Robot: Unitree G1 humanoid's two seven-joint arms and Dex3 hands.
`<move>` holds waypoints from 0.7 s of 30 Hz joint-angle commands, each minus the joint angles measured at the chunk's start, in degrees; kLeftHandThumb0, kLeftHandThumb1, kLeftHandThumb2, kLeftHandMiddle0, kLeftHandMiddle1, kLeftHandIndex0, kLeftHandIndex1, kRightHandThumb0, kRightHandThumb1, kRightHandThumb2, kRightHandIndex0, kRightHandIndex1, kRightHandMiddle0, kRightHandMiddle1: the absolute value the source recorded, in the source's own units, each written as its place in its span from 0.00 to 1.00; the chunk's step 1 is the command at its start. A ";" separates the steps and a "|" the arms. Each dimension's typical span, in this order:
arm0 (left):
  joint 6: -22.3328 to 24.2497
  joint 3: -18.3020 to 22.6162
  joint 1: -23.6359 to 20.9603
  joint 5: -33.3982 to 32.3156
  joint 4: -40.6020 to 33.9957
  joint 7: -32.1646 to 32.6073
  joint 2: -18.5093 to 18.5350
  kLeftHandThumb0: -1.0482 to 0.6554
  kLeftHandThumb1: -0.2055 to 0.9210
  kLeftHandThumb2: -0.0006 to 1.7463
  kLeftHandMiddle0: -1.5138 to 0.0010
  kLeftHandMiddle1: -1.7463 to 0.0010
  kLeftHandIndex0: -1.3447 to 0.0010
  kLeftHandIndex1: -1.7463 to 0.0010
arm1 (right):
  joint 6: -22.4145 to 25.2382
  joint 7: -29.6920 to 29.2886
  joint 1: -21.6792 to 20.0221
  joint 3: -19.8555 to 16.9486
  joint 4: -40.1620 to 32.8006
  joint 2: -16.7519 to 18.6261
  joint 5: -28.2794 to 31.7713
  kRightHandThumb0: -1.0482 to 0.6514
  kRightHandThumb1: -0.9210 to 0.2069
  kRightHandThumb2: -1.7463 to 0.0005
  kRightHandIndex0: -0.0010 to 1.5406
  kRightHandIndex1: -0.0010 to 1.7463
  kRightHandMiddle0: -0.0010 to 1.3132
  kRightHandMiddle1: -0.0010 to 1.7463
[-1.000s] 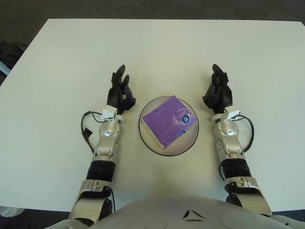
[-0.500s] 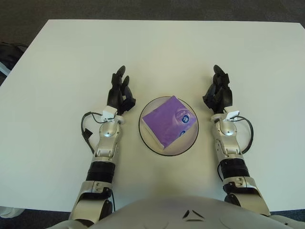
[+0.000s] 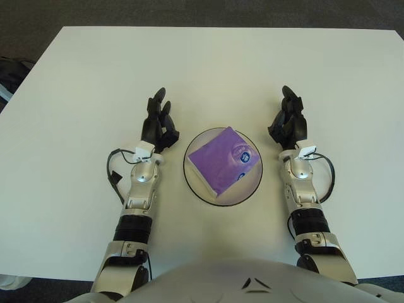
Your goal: Put the tissue paper into the plate.
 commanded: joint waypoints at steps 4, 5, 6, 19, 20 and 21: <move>3.73 -0.22 3.99 0.44 3.29 0.39 -0.45 0.16 1.00 0.57 0.78 0.99 1.00 0.69 | 2.50 -0.09 1.95 -0.73 4.09 0.45 0.91 0.26 0.00 0.45 0.11 0.01 0.00 0.25; 3.81 -0.23 4.05 0.46 3.10 0.48 -0.49 0.16 1.00 0.57 0.78 0.99 1.00 0.69 | 2.55 -0.04 1.87 -0.78 4.19 0.46 1.00 0.25 0.00 0.45 0.11 0.01 0.00 0.25; 3.87 -0.21 4.06 0.47 3.00 0.54 -0.49 0.16 1.00 0.57 0.78 0.99 1.00 0.69 | 2.59 0.00 1.76 -0.82 4.34 0.47 1.06 0.25 0.00 0.45 0.11 0.01 0.00 0.25; 4.02 -0.14 3.79 0.71 3.00 0.87 -0.35 0.16 1.00 0.56 0.79 1.00 1.00 0.71 | 2.45 0.34 0.99 -1.17 5.77 0.55 1.24 0.25 0.00 0.45 0.11 0.00 0.00 0.24; 4.04 -0.16 3.82 0.73 2.92 0.87 -0.35 0.16 1.00 0.56 0.79 1.00 1.00 0.71 | 2.45 0.39 1.00 -1.19 5.79 0.55 1.25 0.25 0.00 0.45 0.11 0.00 0.00 0.24; 4.04 -0.15 3.74 0.73 3.00 0.87 -0.33 0.16 1.00 0.56 0.79 1.00 1.00 0.71 | 2.43 0.41 0.91 -1.22 5.95 0.55 1.25 0.25 0.00 0.45 0.10 0.00 0.00 0.24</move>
